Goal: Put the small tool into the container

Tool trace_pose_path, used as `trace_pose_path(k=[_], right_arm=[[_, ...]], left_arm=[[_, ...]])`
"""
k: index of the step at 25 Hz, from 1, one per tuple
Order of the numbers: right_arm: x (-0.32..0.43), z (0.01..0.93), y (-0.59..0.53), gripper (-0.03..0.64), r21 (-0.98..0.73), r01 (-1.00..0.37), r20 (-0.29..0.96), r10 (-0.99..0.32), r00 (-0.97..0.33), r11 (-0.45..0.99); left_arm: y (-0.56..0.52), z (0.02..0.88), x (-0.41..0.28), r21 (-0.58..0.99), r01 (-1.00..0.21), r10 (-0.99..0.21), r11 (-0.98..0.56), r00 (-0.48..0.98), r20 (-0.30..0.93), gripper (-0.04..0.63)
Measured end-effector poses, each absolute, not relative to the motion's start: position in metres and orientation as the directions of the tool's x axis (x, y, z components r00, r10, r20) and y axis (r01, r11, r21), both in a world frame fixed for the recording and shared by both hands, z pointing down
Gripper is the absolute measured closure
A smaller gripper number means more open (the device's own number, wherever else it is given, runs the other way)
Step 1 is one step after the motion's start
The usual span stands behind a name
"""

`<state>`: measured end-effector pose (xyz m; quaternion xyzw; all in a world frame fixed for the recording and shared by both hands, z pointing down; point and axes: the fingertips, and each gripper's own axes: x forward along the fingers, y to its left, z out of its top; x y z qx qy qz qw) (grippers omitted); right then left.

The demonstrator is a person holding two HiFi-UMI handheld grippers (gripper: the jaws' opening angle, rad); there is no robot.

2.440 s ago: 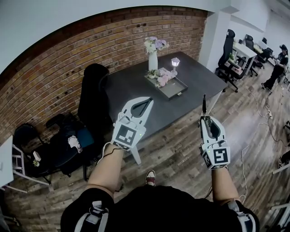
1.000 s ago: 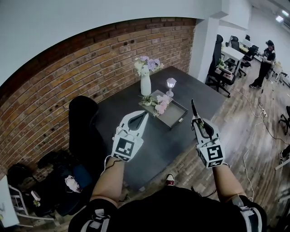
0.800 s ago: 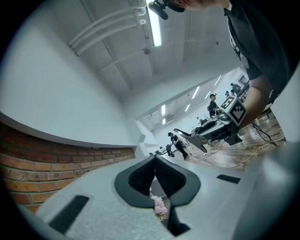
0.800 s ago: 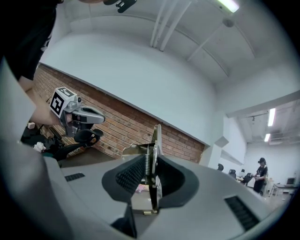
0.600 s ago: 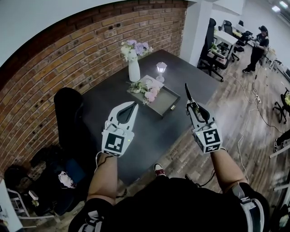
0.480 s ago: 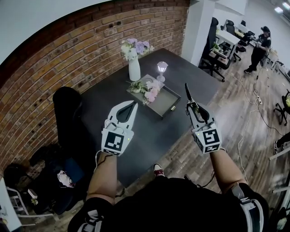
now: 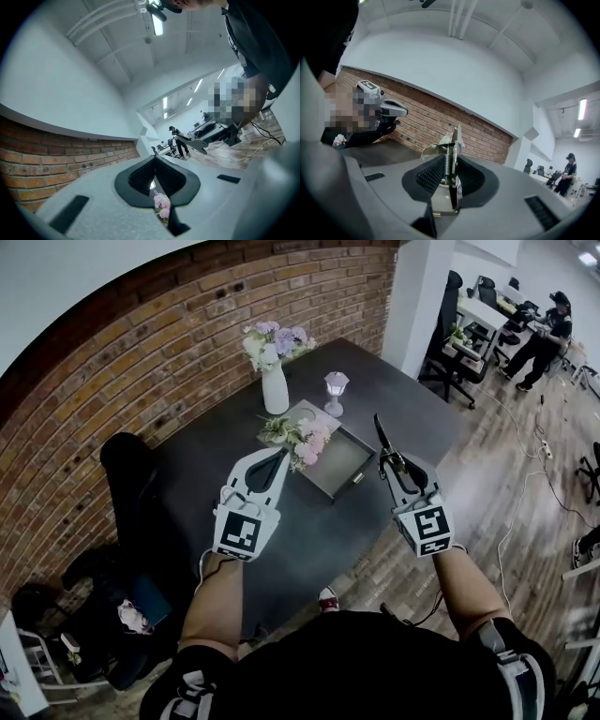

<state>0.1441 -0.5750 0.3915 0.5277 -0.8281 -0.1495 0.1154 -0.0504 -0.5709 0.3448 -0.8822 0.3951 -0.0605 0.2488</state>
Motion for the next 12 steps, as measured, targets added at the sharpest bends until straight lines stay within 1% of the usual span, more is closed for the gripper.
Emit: trace_pose_path(k=[12], right_arm=[[0.141, 0.442, -0.645, 0.535, 0.366, -0.802, 0.124, -0.879, -0.461, 0.472]], left_arm=[[-0.627, 0.368, -0.048, -0.477, -0.677, -0.762, -0.560, 0.647, -0.023, 0.588]])
